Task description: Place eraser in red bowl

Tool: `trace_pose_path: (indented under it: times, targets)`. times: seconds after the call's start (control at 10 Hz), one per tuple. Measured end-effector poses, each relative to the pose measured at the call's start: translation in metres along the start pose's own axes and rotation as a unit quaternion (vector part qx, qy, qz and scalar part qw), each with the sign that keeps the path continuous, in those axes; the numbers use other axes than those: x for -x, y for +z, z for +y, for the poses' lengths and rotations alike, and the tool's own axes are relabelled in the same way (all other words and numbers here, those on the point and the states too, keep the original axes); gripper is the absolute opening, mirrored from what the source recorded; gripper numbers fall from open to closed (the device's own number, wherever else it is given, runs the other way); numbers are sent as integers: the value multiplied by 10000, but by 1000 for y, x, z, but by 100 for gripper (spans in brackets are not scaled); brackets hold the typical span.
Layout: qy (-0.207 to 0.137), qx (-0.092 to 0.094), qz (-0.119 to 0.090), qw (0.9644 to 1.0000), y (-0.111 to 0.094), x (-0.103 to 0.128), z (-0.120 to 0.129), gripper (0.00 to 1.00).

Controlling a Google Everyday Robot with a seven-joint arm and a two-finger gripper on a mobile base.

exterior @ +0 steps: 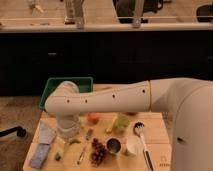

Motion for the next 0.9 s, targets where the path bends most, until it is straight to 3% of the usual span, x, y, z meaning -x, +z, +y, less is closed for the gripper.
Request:
trace_pose_path:
  times: [0.5, 0.9]
  targets:
    - [-122, 110, 189, 9997, 6, -27, 11, 80]
    - [-249, 151, 178, 9994, 29, -53, 25, 80]
